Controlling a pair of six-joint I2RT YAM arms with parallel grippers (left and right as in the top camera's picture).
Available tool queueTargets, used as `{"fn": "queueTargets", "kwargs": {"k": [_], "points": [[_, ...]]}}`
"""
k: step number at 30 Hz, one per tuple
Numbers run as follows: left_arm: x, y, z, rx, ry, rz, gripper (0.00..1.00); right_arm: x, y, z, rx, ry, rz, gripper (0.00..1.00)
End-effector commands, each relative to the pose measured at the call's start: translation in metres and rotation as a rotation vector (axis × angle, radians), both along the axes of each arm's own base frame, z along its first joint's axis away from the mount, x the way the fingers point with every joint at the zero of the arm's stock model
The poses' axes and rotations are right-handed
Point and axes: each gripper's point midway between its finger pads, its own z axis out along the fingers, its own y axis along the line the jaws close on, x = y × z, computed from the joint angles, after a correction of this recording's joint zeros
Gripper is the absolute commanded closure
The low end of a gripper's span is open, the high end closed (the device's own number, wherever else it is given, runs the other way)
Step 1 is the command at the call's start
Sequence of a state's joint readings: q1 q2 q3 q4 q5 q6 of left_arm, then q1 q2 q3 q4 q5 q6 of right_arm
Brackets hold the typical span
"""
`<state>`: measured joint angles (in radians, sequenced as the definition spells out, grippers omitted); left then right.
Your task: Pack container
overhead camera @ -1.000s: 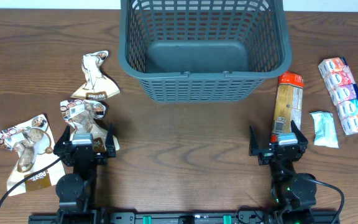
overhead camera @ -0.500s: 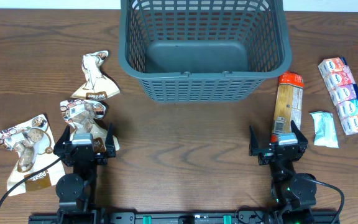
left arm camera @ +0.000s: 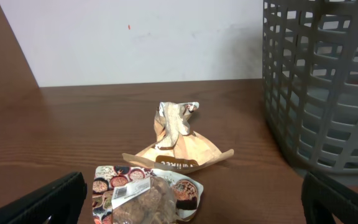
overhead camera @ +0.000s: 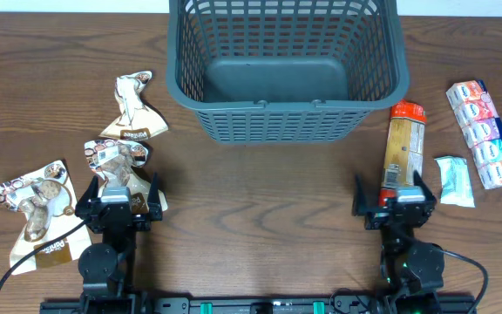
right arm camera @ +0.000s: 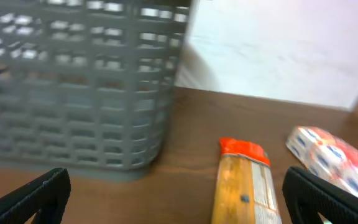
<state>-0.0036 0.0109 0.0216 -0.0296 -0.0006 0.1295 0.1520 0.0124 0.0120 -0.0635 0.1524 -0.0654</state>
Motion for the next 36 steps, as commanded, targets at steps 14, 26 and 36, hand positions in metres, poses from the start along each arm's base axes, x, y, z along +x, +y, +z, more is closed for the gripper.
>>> {"fn": "queueTargets", "kwargs": {"k": [14, 26, 36], "points": [[-0.001, 0.005, -0.017, -0.038, 0.049, 0.035, 0.01, -0.012, -0.086, 0.117, 0.193, 0.351, -0.381, 0.01], [-0.001, 0.005, -0.017, -0.038, 0.048, 0.035, 0.01, 0.007, -0.099, 0.111, 0.384, 0.930, -0.373, 0.01], [-0.001, 0.005, -0.015, -0.038, 0.043, 0.035, 0.01, 0.077, -0.128, 0.012, 0.379, 1.175, -0.348, 0.01]]}}
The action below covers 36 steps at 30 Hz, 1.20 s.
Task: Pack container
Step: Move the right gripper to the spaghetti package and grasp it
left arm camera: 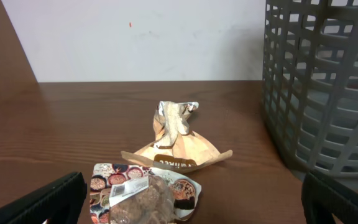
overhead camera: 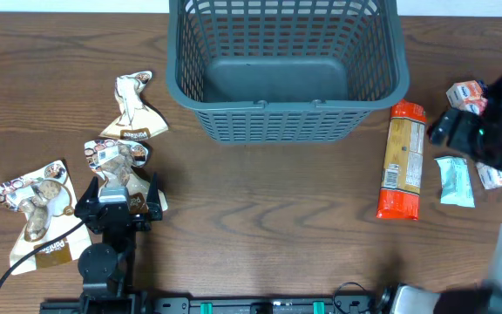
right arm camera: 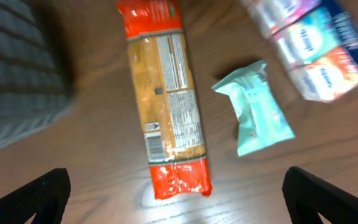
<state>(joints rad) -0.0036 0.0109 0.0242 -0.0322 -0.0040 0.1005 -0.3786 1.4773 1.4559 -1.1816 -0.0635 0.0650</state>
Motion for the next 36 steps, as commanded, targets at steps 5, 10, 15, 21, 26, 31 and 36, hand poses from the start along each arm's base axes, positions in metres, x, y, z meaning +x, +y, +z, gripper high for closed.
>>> {"fn": "queueTargets", "kwargs": {"k": [5, 10, 15, 21, 26, 31, 36], "points": [[-0.001, 0.005, -0.016, -0.010, 0.043, 0.028, 0.01, 0.036, -0.007, -0.089, 0.075, 0.179, 0.037, 0.01], [-0.001, 0.005, -0.015, -0.010, 0.042, 0.028, 0.01, 0.052, -0.002, -0.124, 0.045, 0.234, 0.056, 0.01], [-0.001, 0.005, -0.015, -0.010, 0.042, 0.028, 0.01, 0.067, 0.013, -0.139, 0.014, 0.240, 0.105, 0.01], [-0.001, 0.005, -0.015, -0.010, 0.042, 0.028, 0.01, 0.068, 0.022, -0.162, 0.020, 0.291, 0.144, 0.01], [-0.001, 0.005, -0.015, -0.010, 0.042, 0.028, 0.01, 0.067, 0.022, -0.177, 0.025, 0.319, 0.153, 0.01], [-0.001, 0.005, -0.015, -0.010, 0.042, 0.028, 0.01, 0.069, 0.021, -0.189, 0.026, 0.328, 0.167, 0.01], [-0.001, 0.005, -0.015, -0.010, 0.042, 0.028, 0.01, 0.066, 0.021, -0.200, 0.028, 0.352, 0.167, 0.01]]}}
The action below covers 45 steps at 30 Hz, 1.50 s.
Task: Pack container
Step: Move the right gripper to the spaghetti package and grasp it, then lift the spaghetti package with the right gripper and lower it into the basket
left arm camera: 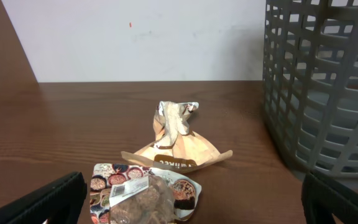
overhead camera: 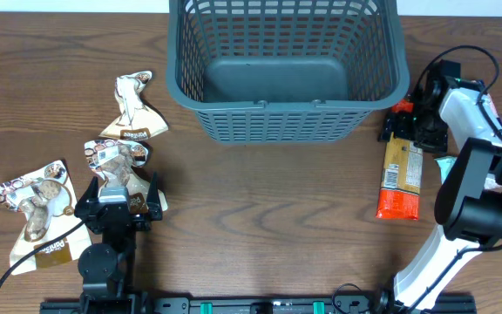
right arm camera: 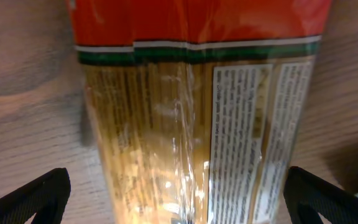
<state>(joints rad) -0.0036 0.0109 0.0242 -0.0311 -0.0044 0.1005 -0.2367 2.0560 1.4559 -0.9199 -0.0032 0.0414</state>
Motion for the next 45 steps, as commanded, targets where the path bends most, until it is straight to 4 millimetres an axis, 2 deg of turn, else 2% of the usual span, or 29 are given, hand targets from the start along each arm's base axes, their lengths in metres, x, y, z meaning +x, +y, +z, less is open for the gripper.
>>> {"fn": "queueTargets", "kwargs": {"k": [1, 8, 10, 12, 13, 14, 15, 16, 18, 21, 24, 26, 29, 32, 34, 35, 37, 40, 41, 45], "points": [[-0.001, 0.005, -0.016, -0.010, 0.043, 0.027, 0.01, -0.005, 0.001, -0.012, -0.007, 0.032, 0.017, 0.01], [-0.001, 0.005, -0.016, -0.010, 0.043, 0.027, 0.01, -0.020, 0.002, -0.031, -0.001, 0.059, 0.013, 0.01], [-0.001, 0.005, -0.016, -0.010, 0.043, 0.027, 0.01, -0.026, 0.003, -0.035, 0.002, 0.072, 0.012, 0.05], [-0.001, 0.005, -0.016, -0.010, 0.043, 0.027, 0.01, -0.029, 0.004, -0.038, 0.004, 0.078, 0.012, 0.18], [-0.001, 0.005, -0.016, -0.010, 0.043, 0.027, 0.01, -0.030, 0.005, -0.039, 0.004, 0.078, 0.012, 0.32], [-0.001, 0.005, -0.016, -0.010, 0.043, 0.027, 0.01, -0.030, 0.005, -0.039, 0.005, 0.078, 0.012, 0.52], [-0.001, 0.005, -0.016, -0.010, 0.043, 0.027, 0.01, -0.029, 0.005, -0.039, 0.004, 0.076, 0.012, 0.62], [-0.001, 0.005, -0.016, -0.010, 0.043, 0.027, 0.01, -0.029, 0.004, -0.039, 0.004, 0.074, 0.012, 0.77], [-0.001, 0.005, -0.016, -0.010, 0.043, 0.027, 0.02, -0.028, 0.004, -0.039, 0.005, 0.072, 0.010, 0.97], [-0.001, 0.005, -0.016, -0.010, 0.043, 0.027, 0.01, -0.022, 0.004, -0.034, 0.035, 0.045, -0.004, 0.99], [-0.001, 0.005, -0.016, -0.010, 0.043, 0.027, 0.01, -0.008, -0.002, -0.018, 0.075, -0.011, -0.051, 0.99], [-0.001, 0.005, -0.016, -0.010, 0.043, 0.027, 0.02, 0.005, -0.011, 0.003, 0.103, -0.070, -0.075, 0.99], [-0.001, 0.005, -0.016, -0.010, 0.044, 0.027, 0.01, 0.023, -0.030, 0.046, 0.084, -0.167, -0.102, 0.99], [-0.001, 0.005, -0.016, -0.011, 0.044, 0.027, 0.01, 0.041, -0.050, 0.101, 0.015, -0.290, -0.117, 0.99], [-0.001, 0.005, -0.016, -0.013, 0.044, 0.027, 0.01, 0.051, -0.058, 0.151, -0.028, -0.399, -0.110, 0.99], [-0.001, 0.005, -0.016, -0.021, 0.043, 0.028, 0.01, 0.054, -0.059, 0.169, -0.040, -0.437, -0.106, 0.99], [-0.001, 0.005, -0.016, -0.043, 0.042, 0.031, 0.01, 0.057, -0.057, 0.220, -0.071, -0.546, -0.094, 0.99], [-0.001, 0.005, -0.016, -0.055, 0.041, 0.033, 0.01, 0.055, -0.044, 0.284, -0.113, -0.689, -0.024, 0.99], [-0.001, 0.005, -0.016, -0.055, 0.041, 0.033, 0.01, 0.053, -0.036, 0.310, -0.136, -0.746, 0.015, 0.99], [-0.001, 0.005, -0.016, -0.054, 0.041, 0.033, 0.01, 0.040, -0.001, 0.386, -0.217, -0.930, 0.160, 0.99]]}}
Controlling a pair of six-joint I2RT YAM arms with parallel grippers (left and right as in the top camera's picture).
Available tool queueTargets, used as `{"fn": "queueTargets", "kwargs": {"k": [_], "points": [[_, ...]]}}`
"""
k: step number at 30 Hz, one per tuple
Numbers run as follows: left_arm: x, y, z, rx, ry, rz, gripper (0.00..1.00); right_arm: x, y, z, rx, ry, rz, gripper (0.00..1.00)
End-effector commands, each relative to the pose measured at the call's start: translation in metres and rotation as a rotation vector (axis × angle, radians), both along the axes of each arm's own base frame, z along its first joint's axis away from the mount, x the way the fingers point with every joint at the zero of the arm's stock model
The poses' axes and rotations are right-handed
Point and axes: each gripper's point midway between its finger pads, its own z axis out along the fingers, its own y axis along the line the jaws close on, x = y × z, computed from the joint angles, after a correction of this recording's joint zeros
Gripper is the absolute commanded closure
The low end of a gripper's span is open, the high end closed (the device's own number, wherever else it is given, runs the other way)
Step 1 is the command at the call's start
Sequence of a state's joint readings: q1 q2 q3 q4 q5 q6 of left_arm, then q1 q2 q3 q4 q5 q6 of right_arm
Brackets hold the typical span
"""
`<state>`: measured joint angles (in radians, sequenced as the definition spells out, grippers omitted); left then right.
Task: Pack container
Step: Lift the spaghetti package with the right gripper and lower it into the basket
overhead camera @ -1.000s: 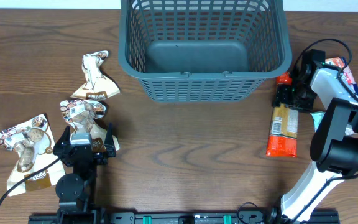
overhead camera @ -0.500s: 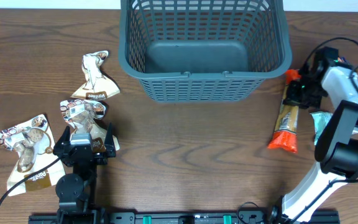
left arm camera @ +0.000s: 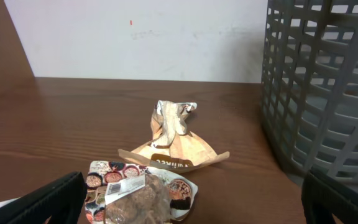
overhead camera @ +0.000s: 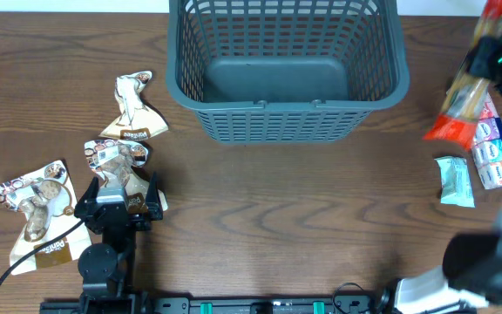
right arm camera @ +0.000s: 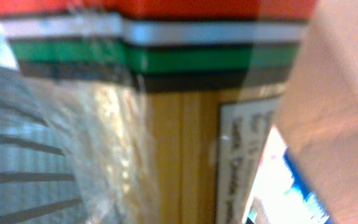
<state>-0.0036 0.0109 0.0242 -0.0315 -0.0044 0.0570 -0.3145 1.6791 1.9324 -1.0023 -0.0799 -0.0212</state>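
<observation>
The grey mesh basket (overhead camera: pixel 286 70) stands at the back middle of the table. A long pasta packet (overhead camera: pixel 458 105) with orange ends hangs tilted in the air at the far right, and my right gripper (overhead camera: pixel 495 54) is shut on its upper end. In the right wrist view the pasta packet (right arm camera: pixel 185 155) fills the frame, blurred, and hides the fingers. My left gripper (overhead camera: pixel 116 205) rests open near the front left. Between its fingers lies a cookie bag (left arm camera: pixel 138 199), with a brown twisted bag (left arm camera: pixel 173 146) beyond it.
A third snack bag (overhead camera: pixel 33 209) lies at the far left. A tissue multipack (overhead camera: pixel 495 153) and a mint-green packet (overhead camera: pixel 454 180) lie at the right, below the lifted pasta. The basket wall (left arm camera: pixel 322 93) rises to the right of my left gripper.
The pasta packet lay flat on the table right of the basket with my right gripper at its far end. It is now off the table, tilted, further right. The left arm has not moved.
Both grippers first sat open at the table's front edge. Then my right arm was over the items at the right. Then it was down on the pasta packet's far end. Now it holds the packet in the air.
</observation>
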Motion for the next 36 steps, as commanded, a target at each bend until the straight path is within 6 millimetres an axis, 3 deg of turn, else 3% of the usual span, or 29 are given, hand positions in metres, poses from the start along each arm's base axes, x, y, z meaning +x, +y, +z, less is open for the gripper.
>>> {"fn": "queueTargets", "kwargs": {"k": [1, 4, 6, 11, 14, 23, 28, 33, 36], "points": [[-0.001, 0.005, -0.016, -0.011, 0.043, 0.028, 0.01, -0.016, 0.045, 0.092, -0.137, -0.223, 0.154, 0.99], [-0.001, 0.005, -0.016, -0.011, 0.043, 0.028, 0.01, -0.025, 0.077, 0.131, -0.232, -0.333, 0.274, 0.99], [-0.001, 0.005, -0.016, -0.011, 0.044, 0.028, 0.01, -0.028, 0.106, 0.142, -0.311, -0.369, 0.416, 0.99], [-0.001, 0.005, -0.016, -0.011, 0.043, 0.028, 0.01, -0.045, 0.206, 0.129, -0.443, -0.425, 0.980, 0.99], [-0.001, 0.005, -0.016, -0.011, 0.043, 0.028, 0.01, -0.052, 0.247, 0.123, -0.513, -0.487, 1.201, 0.99], [-0.001, 0.005, -0.016, -0.011, 0.044, 0.028, 0.01, -0.022, 0.316, 0.132, -0.633, -0.629, 1.264, 0.99], [-0.001, 0.005, -0.016, -0.011, 0.044, 0.028, 0.01, 0.002, 0.341, 0.087, -0.560, -0.539, 1.321, 0.99], [-0.001, 0.005, -0.016, -0.011, 0.046, 0.028, 0.01, 0.027, 0.350, 0.008, -0.464, -0.329, 1.373, 0.99], [-0.001, 0.005, -0.017, -0.011, 0.048, 0.028, 0.01, 0.037, 0.344, -0.045, -0.464, -0.166, 1.392, 0.99]]}}
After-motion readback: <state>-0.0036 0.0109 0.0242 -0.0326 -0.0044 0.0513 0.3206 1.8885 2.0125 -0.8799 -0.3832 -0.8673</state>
